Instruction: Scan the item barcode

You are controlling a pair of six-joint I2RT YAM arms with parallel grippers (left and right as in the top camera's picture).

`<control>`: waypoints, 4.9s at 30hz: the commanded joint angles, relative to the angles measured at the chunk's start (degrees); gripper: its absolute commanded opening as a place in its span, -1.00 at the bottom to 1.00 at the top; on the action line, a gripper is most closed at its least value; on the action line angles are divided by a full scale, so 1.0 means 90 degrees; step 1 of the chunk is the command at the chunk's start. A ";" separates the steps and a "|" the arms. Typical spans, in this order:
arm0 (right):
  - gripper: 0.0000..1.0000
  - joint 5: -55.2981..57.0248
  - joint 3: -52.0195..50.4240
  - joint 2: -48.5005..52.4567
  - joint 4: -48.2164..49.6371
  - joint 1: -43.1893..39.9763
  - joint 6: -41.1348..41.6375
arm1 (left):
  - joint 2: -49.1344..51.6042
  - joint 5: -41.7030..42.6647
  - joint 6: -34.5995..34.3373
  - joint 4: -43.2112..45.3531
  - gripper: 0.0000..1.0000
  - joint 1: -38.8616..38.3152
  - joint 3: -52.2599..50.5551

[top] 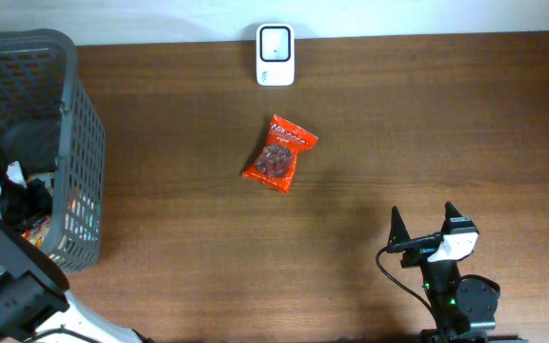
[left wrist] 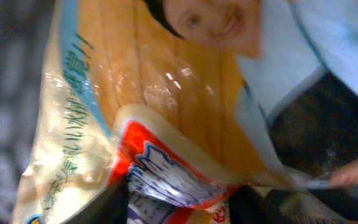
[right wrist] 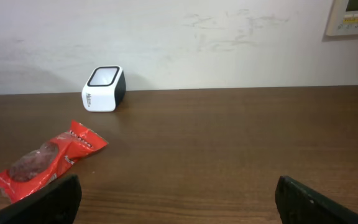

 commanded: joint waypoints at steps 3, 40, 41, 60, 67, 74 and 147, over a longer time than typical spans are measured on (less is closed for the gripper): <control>0.97 -0.0036 -0.0051 -0.0036 -0.0005 0.0053 -0.0041 | 0.0357 -0.1069 -0.0304 -0.0017 -1.00 0.0063 -0.0243; 0.97 -0.0036 -0.0051 -0.0036 -0.0002 0.0053 -0.0041 | -0.0075 0.2713 -0.2283 -0.0347 -1.00 -0.7288 0.3589; 0.97 -0.0036 -0.0051 -0.0036 -0.0002 0.0053 -0.0041 | 0.0347 0.2710 -0.2917 -0.0168 -1.00 -0.7502 0.3589; 0.97 -0.0036 -0.0051 -0.0036 -0.0002 0.0053 -0.0044 | 0.1341 0.1566 -0.3752 -0.0500 0.90 -0.8121 0.4806; 0.97 -0.0036 -0.0051 -0.0036 -0.0002 0.0053 -0.0041 | 0.0085 0.0243 -0.2973 -0.3410 0.98 -0.7033 0.7402; 0.97 -0.0039 -0.0051 -0.0036 -0.0002 0.0053 -0.0041 | -0.1953 -0.0063 -0.2560 -0.4663 0.98 -0.3750 0.7577; 0.97 -0.0036 -0.0051 -0.0036 -0.0005 0.0053 -0.0044 | 0.0265 0.1158 -0.2827 0.0622 -0.76 -0.7825 0.1887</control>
